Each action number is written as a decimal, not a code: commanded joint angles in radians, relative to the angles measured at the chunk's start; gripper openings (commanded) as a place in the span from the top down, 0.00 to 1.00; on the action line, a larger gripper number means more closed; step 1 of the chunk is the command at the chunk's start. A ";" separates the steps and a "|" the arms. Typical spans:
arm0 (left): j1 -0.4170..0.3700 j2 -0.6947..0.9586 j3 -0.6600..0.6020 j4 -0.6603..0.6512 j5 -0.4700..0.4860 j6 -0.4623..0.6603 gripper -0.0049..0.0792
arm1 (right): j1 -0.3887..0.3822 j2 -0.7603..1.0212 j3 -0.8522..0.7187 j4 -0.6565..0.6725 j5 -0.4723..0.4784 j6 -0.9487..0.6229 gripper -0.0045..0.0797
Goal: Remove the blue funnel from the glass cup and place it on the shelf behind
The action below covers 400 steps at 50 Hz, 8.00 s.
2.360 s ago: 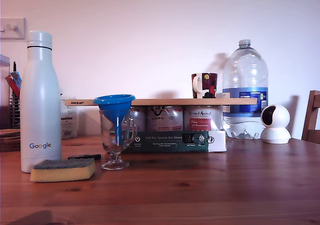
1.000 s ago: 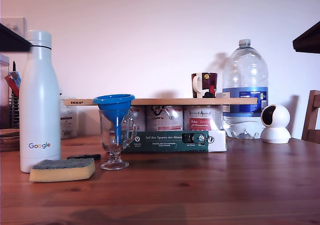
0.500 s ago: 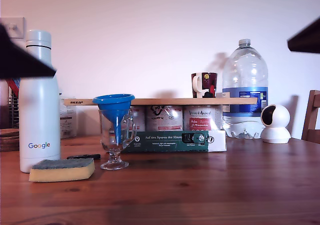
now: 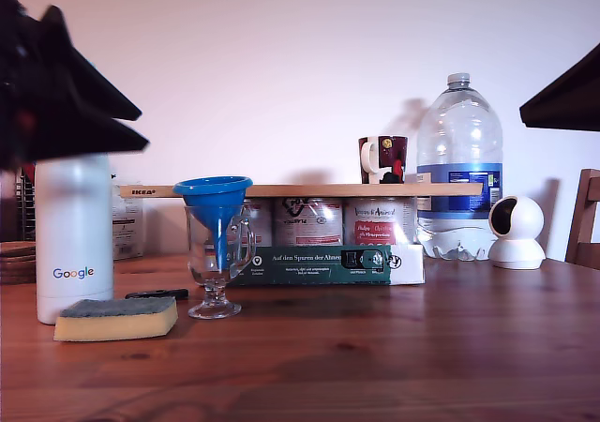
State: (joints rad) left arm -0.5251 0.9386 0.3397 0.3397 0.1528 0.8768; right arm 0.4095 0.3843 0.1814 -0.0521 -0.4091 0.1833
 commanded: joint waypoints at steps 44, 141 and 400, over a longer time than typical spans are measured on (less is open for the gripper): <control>0.058 0.400 0.096 0.320 -0.031 0.314 0.48 | 0.045 0.069 0.016 0.055 -0.034 0.000 0.96; 0.108 0.594 0.254 0.267 0.038 0.441 0.63 | 0.047 0.104 0.016 0.071 -0.035 0.000 0.96; -0.114 0.952 0.801 0.311 -0.600 -0.959 0.95 | 0.048 0.068 0.030 0.221 0.182 -0.079 0.96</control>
State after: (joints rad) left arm -0.6453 1.8744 1.1381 0.6453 -0.4538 -0.0765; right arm 0.4534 0.4526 0.1818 0.1665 -0.2283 0.1066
